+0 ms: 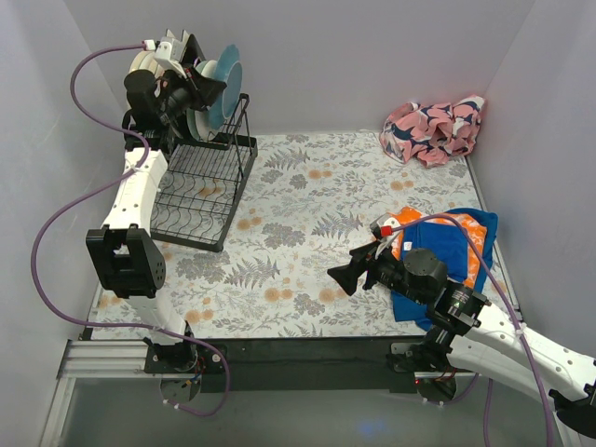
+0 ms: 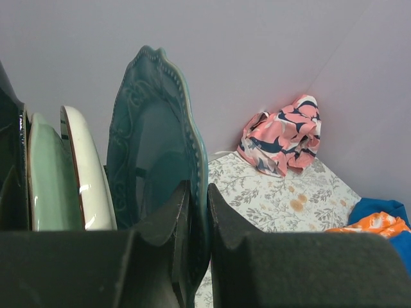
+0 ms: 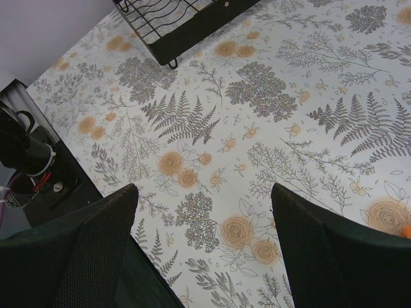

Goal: Unload the plates from the dish rack
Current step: Unload the plate from the dish rack, then place the plate at the center of the board, then unload the plate from the dish rack.

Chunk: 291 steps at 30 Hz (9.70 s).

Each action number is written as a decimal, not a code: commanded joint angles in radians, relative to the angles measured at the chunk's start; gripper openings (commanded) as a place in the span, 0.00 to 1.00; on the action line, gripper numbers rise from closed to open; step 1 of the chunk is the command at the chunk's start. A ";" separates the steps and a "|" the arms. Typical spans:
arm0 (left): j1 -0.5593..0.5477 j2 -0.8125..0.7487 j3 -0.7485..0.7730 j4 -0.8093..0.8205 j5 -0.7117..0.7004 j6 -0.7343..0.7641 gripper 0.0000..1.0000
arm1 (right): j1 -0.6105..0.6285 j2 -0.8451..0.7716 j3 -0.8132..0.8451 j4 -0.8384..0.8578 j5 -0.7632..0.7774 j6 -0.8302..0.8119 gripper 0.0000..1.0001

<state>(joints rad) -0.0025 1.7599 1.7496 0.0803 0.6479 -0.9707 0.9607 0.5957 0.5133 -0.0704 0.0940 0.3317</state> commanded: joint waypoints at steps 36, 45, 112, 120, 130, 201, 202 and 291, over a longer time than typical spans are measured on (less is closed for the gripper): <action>-0.099 -0.203 -0.027 0.236 0.047 0.007 0.00 | 0.004 0.001 0.033 0.060 -0.016 0.075 0.86; -0.319 -0.396 -0.292 0.157 -0.241 0.321 0.00 | -0.005 0.101 0.128 -0.103 0.382 0.251 0.84; -1.220 -0.235 -1.099 0.526 -1.035 0.612 0.72 | -0.510 0.858 0.333 0.422 -0.504 0.458 0.01; -1.193 -0.349 -1.108 0.428 -0.747 0.324 0.74 | -0.724 0.986 0.458 0.579 -0.473 0.451 0.01; -1.038 -0.454 -1.119 0.403 -0.540 0.000 0.75 | -0.924 1.311 0.746 0.758 -0.511 0.598 0.01; -1.030 -0.622 -1.009 0.142 -0.899 -0.002 0.72 | -0.451 0.400 0.231 -0.050 -0.131 -0.005 0.98; -1.012 -0.623 -0.974 0.100 -0.884 -0.019 0.72 | -0.451 0.351 0.203 -0.019 -0.146 0.016 0.98; -0.016 -0.048 -0.035 -0.332 -0.320 0.161 0.46 | -0.445 0.199 -0.047 0.287 -0.358 0.115 0.92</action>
<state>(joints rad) -0.0212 1.6836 1.7210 -0.2379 0.3061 -0.8318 0.5110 0.8005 0.4603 0.1608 -0.2577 0.4496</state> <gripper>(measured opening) 0.470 0.925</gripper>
